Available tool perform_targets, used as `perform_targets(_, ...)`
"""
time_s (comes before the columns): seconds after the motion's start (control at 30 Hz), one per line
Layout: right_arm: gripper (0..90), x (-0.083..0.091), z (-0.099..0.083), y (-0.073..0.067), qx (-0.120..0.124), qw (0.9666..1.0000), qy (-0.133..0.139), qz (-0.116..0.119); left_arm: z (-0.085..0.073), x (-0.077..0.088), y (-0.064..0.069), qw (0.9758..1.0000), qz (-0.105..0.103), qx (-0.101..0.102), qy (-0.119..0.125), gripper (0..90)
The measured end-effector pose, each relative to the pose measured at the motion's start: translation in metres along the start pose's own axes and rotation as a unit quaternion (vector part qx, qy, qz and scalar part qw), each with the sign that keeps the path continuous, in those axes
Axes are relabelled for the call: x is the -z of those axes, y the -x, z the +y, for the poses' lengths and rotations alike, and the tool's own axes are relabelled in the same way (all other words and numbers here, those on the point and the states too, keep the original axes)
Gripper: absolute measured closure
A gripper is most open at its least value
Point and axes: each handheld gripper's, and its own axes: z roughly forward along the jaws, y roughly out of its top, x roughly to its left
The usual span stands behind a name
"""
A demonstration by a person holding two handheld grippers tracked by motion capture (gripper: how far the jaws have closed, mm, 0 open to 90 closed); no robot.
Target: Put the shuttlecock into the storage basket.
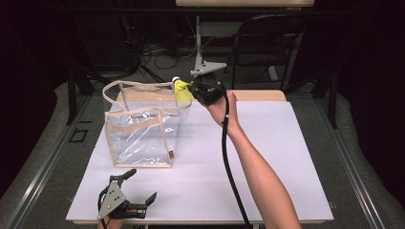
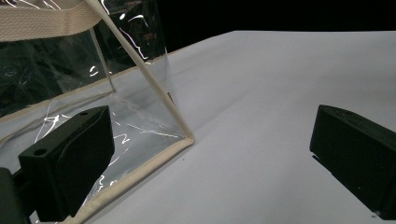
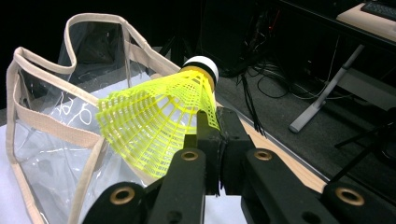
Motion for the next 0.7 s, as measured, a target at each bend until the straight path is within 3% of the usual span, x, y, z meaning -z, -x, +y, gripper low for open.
perform_targets(0.7,89.1,-0.023,-0.003,-0.003,-0.020,0.9995,-0.017,-0.016,0.000,0.000,0.000,1.0000,0.000,0.000,0.001,0.1)
